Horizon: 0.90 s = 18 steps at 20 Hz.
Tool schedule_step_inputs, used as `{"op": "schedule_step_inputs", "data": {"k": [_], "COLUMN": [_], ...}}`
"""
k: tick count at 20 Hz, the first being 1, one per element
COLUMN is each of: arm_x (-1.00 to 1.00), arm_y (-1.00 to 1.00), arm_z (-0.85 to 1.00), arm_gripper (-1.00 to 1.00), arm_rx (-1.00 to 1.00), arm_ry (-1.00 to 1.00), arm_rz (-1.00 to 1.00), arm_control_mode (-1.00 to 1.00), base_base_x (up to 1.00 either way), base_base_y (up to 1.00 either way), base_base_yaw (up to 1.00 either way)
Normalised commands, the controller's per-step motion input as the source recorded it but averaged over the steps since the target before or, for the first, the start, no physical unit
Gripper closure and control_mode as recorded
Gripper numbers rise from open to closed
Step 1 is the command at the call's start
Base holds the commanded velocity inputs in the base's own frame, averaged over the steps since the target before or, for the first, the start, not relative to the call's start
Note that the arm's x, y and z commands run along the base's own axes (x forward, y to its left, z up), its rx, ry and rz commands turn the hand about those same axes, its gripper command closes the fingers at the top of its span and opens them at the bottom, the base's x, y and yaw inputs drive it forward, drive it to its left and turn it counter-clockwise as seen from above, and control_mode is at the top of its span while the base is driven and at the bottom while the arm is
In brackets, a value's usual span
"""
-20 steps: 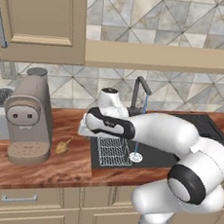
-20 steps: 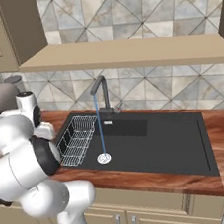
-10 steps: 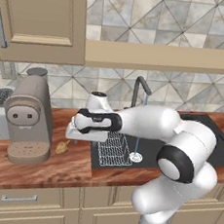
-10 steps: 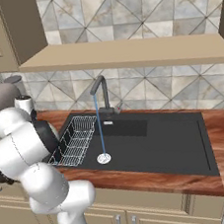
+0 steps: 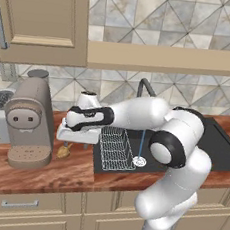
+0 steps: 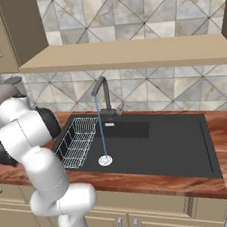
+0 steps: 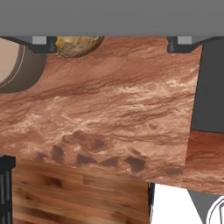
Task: Turn on the sink faucet. Then move the onion from the counter to the sink. Turn off the sink. Move the vegetable from the sink to the pot next to the stove. Finally move the pot to the front center burner.
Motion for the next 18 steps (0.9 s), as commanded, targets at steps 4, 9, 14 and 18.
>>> {"op": "schedule_step_inputs", "data": {"k": [4, 9, 14, 18], "arm_x": [0.09, 0.04, 0.01, 0.02], "arm_y": [0.31, 0.12, 0.00, 0.01], "arm_z": [-0.09, -0.13, -0.15, -0.13], "arm_gripper": [-1.00, -1.00, -1.00, -1.00], "arm_rx": [0.00, 0.00, 0.00, 0.00], "arm_ry": [0.07, 0.06, 0.03, 0.01], "arm_rz": [0.00, -0.02, -0.05, -0.05], "arm_control_mode": [-1.00, -1.00, -1.00, -1.00], "base_base_x": [0.00, 0.00, 0.00, 0.00], "base_base_y": [0.00, 0.00, 0.00, 0.00], "base_base_yaw": [0.00, 0.00, 0.00, 0.00]}}
